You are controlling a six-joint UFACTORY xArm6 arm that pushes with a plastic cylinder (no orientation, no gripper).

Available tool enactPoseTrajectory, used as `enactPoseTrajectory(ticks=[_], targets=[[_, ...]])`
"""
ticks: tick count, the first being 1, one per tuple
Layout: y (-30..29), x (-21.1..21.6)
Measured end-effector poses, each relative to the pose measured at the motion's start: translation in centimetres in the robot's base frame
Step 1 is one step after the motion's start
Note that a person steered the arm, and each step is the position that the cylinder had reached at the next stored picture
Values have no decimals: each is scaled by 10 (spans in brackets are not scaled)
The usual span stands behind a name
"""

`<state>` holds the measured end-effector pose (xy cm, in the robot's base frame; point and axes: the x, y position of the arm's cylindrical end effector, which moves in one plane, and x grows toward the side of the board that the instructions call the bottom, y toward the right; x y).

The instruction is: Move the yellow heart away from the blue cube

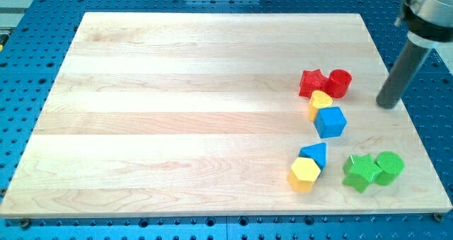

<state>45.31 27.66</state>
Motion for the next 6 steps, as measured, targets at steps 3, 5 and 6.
enactPoseTrajectory(ticks=[3,5,6], targets=[[-122,9],[-284,-23],[-254,-26]])
